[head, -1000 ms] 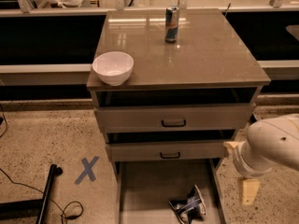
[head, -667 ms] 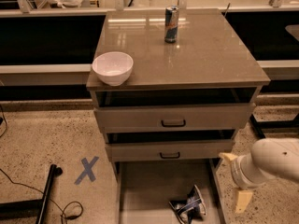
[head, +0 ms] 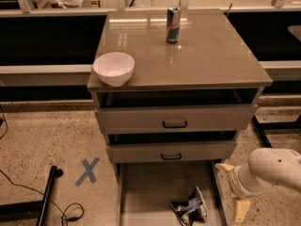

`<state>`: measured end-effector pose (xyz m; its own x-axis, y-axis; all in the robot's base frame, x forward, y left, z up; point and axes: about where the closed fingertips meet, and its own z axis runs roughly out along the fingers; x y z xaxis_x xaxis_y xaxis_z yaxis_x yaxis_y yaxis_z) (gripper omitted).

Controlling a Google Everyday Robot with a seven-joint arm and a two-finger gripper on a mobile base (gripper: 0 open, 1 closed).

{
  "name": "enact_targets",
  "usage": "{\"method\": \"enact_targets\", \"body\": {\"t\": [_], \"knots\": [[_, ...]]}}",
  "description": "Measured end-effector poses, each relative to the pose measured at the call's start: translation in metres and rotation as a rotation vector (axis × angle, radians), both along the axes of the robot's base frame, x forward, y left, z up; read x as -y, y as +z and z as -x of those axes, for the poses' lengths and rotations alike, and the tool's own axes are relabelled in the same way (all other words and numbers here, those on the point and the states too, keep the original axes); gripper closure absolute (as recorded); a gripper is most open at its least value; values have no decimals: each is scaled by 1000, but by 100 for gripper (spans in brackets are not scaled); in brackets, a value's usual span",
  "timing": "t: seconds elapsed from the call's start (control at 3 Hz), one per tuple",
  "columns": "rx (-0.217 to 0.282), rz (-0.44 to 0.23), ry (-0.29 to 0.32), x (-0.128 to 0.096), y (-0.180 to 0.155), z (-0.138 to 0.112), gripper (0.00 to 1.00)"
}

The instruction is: Pick blue chip bag from bottom drawer and place on counter

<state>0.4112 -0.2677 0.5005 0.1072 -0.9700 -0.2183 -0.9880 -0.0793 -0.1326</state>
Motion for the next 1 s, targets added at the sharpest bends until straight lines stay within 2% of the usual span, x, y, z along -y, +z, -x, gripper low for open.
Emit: {"method": "enact_targets", "body": {"t": [0.33, 0.67, 1.0], "knots": [[-5, -28, 5, -9, -36, -18, 0], [33, -91, 44, -29, -136, -49, 0], [32, -99, 81, -48, -201, -59, 0]]}}
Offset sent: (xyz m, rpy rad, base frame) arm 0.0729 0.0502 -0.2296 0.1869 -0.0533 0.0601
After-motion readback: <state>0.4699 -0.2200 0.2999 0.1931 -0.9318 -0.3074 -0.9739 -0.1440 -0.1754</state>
